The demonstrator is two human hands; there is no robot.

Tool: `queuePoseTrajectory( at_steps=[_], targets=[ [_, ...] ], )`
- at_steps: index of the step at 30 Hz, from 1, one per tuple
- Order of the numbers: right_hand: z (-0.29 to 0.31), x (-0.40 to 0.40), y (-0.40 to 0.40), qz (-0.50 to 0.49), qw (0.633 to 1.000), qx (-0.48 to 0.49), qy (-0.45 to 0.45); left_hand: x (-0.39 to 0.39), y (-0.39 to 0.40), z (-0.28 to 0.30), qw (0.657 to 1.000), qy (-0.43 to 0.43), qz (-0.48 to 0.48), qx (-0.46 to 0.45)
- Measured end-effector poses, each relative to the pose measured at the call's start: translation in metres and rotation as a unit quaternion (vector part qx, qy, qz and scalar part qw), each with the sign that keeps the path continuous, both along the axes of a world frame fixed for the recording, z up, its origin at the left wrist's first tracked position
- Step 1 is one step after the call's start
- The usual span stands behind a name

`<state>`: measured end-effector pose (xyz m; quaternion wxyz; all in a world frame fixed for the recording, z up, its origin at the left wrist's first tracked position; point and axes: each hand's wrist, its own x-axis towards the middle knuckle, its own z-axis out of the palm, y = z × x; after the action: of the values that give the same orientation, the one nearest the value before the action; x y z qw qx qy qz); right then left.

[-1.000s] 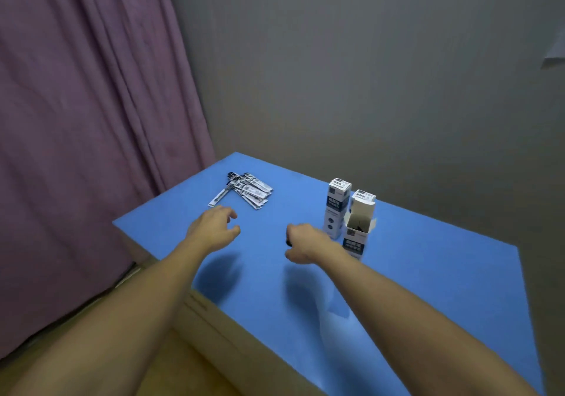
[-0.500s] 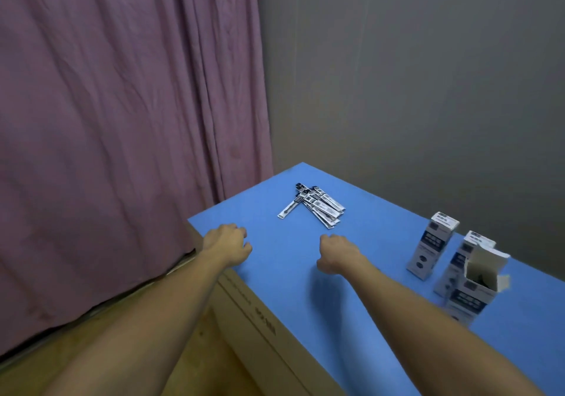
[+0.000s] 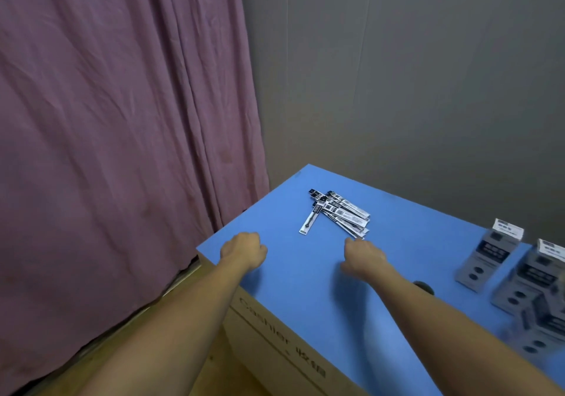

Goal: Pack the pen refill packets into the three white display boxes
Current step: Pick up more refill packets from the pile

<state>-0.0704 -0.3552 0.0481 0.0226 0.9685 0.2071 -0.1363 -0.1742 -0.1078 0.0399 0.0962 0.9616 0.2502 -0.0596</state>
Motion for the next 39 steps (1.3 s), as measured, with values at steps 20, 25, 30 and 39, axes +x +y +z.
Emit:
queuePoseTrajectory(
  at_steps=[20,25,30,39],
  targets=[
    [-0.012,0.163,0.0,-0.111,0.989,0.091,-0.033,0.216,-0.05,-0.031,0.984,-0.003,0.061,-0.166],
    [-0.017,0.187,-0.009,-0.138,0.982,0.121,-0.038,0.253,-0.077,-0.037,0.975,0.022,0.095,-0.202],
    [-0.022,0.2,-0.022,-0.166,0.976,0.138,-0.042,0.28,-0.091,-0.039,0.965,0.023,0.136,-0.221],
    [-0.028,0.208,-0.029,-0.182,0.973,0.135,-0.034,0.285,-0.066,-0.035,0.982,0.066,0.073,-0.159]
  ],
)
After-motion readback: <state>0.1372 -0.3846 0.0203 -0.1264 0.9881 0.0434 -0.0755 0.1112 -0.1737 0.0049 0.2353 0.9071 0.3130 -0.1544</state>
